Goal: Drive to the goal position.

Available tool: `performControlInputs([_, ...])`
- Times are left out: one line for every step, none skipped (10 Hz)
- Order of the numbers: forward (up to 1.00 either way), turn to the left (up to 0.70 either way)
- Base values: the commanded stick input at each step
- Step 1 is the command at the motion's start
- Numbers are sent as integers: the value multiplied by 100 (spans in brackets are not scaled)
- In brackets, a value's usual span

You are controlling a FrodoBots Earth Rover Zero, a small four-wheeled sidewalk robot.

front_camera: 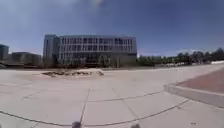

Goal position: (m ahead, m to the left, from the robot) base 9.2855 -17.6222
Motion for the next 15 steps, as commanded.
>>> performControlInputs([85, 4])
performControlInputs([85, 4])
performControlInputs([85, 4])
performControlInputs([85, 4])
performControlInputs([85, 4])
performControlInputs([85, -10])
performControlInputs([85, -30])
performControlInputs([85, -30])
performControlInputs([85, -30])
performControlInputs([85, -30])
performControlInputs([85, -30])
performControlInputs([85, -30])
performControlInputs([85, -30])
performControlInputs([85, -30])
performControlInputs([85, -30])
